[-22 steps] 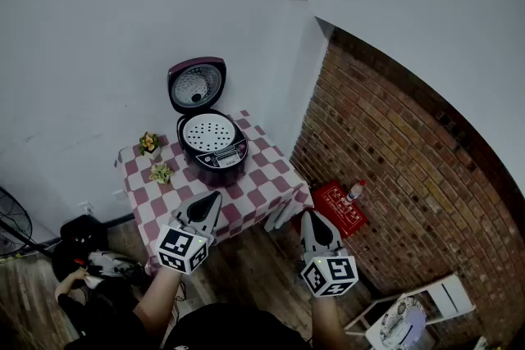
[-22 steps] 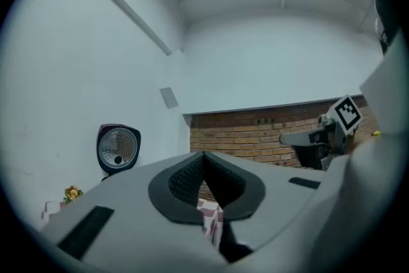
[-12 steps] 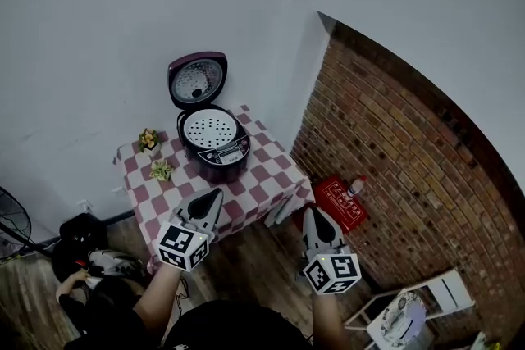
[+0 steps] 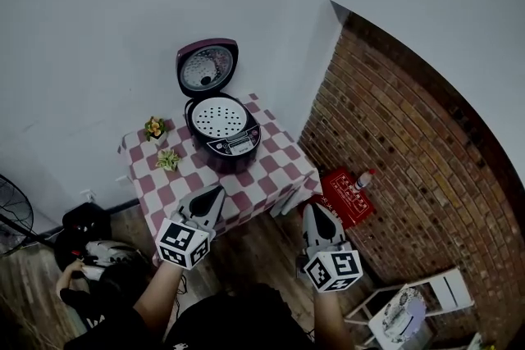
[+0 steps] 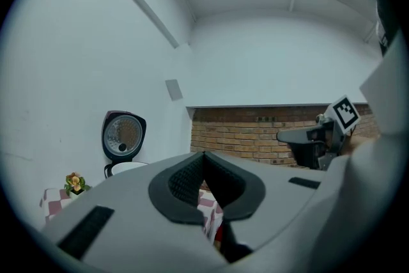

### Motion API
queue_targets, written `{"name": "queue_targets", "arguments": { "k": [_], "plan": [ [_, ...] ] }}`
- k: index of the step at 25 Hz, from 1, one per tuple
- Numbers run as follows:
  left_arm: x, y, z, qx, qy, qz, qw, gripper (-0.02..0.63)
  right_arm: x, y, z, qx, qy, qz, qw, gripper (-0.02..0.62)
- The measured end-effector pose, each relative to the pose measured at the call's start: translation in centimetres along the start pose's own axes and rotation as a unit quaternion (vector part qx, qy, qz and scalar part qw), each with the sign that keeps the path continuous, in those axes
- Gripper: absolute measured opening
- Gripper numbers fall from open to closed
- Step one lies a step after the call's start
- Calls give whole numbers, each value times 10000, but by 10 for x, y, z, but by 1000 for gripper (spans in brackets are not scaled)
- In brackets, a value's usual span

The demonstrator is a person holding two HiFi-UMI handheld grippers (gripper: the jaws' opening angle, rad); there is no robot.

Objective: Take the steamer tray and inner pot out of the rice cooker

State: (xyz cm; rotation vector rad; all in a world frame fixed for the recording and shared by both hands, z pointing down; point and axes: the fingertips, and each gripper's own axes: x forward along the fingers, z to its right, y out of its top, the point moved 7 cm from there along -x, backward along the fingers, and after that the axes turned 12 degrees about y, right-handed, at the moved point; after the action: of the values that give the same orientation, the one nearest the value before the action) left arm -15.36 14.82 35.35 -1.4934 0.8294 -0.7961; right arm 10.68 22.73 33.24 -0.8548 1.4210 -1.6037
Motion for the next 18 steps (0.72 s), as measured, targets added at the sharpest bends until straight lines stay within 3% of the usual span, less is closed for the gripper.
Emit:
{"name": "queue_targets", "arguments": {
  "k": [7,18],
  "plan": [
    [16,-8,-4,-50,33,-197,9998,3,13,-10,17,213,69,-87,9997,5],
    [85,-15,-2,142,395,-196,9989,3,58,-8,91,342,279,-53,9990,5]
  ]
}}
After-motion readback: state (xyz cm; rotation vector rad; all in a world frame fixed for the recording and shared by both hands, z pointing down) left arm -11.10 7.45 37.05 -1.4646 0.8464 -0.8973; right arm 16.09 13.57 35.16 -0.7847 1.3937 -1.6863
